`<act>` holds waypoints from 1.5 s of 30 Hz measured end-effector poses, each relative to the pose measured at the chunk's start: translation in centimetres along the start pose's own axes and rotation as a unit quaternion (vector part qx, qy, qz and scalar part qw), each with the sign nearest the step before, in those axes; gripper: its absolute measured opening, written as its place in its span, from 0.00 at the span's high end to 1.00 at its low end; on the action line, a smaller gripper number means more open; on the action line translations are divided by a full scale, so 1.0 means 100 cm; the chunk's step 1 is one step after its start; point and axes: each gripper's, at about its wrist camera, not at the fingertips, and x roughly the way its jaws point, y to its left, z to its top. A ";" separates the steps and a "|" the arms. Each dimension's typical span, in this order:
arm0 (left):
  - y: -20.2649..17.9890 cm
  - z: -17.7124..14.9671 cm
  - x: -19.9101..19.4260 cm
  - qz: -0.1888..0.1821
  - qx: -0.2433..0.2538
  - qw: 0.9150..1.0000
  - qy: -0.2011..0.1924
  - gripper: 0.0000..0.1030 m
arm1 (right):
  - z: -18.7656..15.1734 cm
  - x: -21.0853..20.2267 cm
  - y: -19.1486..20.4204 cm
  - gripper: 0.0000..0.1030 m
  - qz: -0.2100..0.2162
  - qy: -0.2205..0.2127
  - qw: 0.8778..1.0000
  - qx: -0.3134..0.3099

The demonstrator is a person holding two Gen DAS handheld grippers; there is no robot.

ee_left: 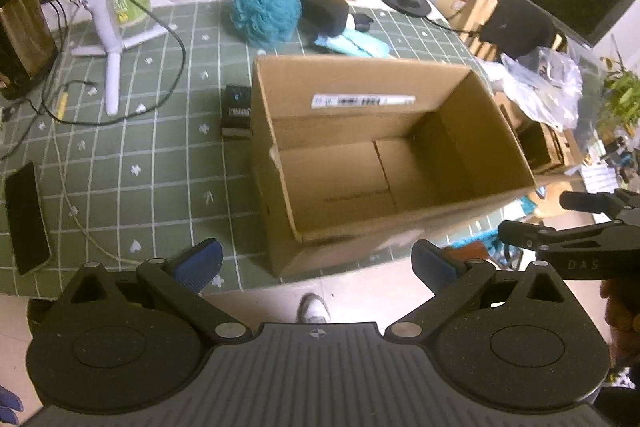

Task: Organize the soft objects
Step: 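Move both tools over the open cardboard box toward the table items, then reach the right gripper to the blue wet-wipes pack and close on it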

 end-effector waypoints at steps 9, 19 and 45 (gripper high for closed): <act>-0.011 0.027 -0.005 0.037 -0.009 0.999 -0.025 0.00 | 0.023 0.001 -0.022 0.00 0.016 -0.003 1.000 0.015; -0.022 0.047 -0.002 0.051 -0.011 0.998 -0.035 0.00 | 0.052 0.003 -0.034 0.00 -0.024 -0.009 1.000 -0.019; -0.057 0.075 0.002 0.082 -0.020 0.994 -0.065 0.00 | 0.082 0.016 -0.080 0.00 -0.014 -0.011 0.999 -0.036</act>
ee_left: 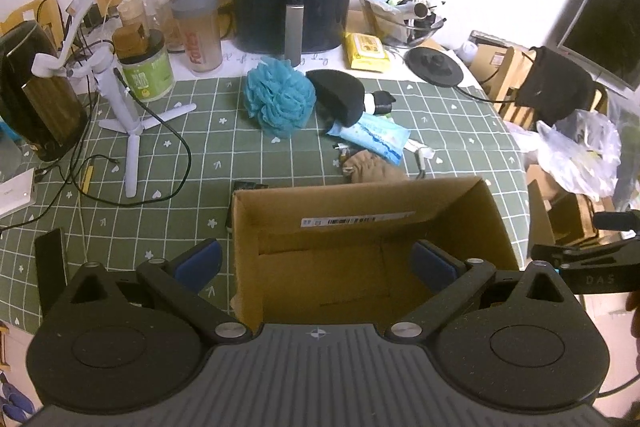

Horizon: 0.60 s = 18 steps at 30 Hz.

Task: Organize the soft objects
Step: 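Reach the right gripper to the blue wet-wipes pack and close on it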

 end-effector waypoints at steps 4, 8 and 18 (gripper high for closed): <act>-0.001 0.004 0.001 0.003 -0.001 1.000 -0.002 0.00 | 0.003 0.004 -0.007 0.00 0.000 0.000 1.000 0.004; -0.002 0.008 0.002 0.004 -0.005 1.000 0.001 0.00 | 0.006 0.005 -0.013 0.00 -0.006 0.002 1.000 0.009; -0.002 0.030 0.011 -0.009 0.008 1.000 0.001 0.00 | 0.023 0.006 -0.022 0.00 -0.044 0.004 0.999 0.011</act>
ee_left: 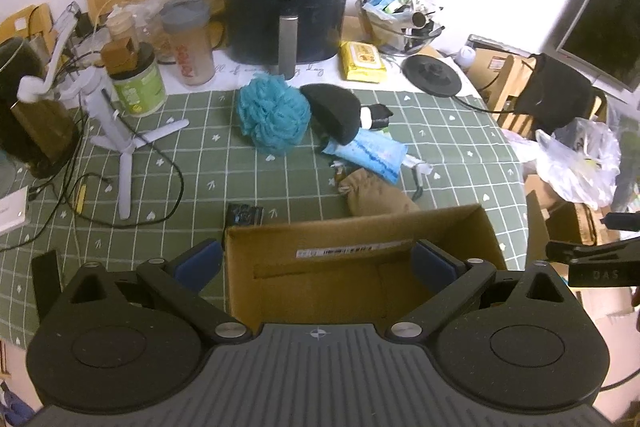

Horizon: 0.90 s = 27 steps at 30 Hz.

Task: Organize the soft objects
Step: 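Reach the right gripper to the blue wet-wipes pack and close on it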

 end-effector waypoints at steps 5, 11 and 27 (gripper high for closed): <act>0.000 0.015 0.011 -0.009 0.010 1.000 -0.002 0.00 | 0.012 0.005 -0.004 0.00 -0.012 0.000 1.000 0.003; 0.001 0.028 0.025 -0.019 0.018 1.000 0.000 0.00 | 0.027 0.017 -0.003 0.00 -0.016 0.000 1.000 -0.006; 0.029 0.022 0.058 -0.031 -0.016 0.998 0.047 0.00 | 0.080 0.093 -0.006 0.00 0.067 -0.031 0.997 -0.036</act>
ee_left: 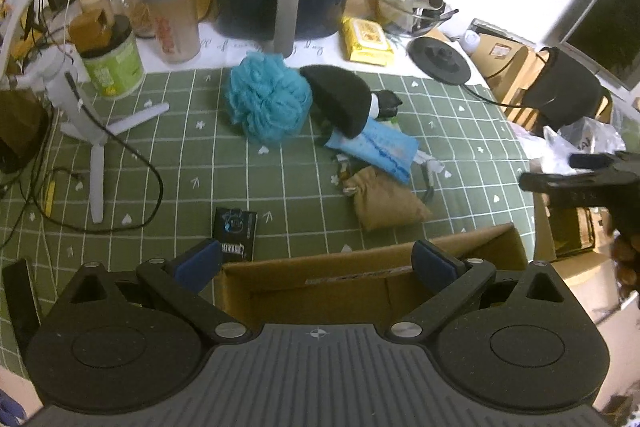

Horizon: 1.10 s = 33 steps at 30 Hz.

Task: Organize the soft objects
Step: 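Reach the right gripper to the blue wet-wipes pack and close on it, then lift the blue wipes pack with the right gripper while the left grasps the black box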

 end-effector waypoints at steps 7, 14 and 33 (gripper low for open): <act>0.006 -0.004 0.004 -0.007 -0.009 1.000 0.007 0.00 | 0.014 0.050 0.003 0.00 0.047 -0.010 0.999 -0.025; 0.013 -0.011 0.008 -0.019 -0.020 1.000 0.013 0.00 | 0.029 0.087 0.023 0.00 0.124 -0.028 0.986 -0.106; 0.041 -0.025 0.004 -0.025 -0.066 0.997 0.008 0.00 | 0.057 0.194 0.078 0.00 0.188 -0.008 0.949 -0.253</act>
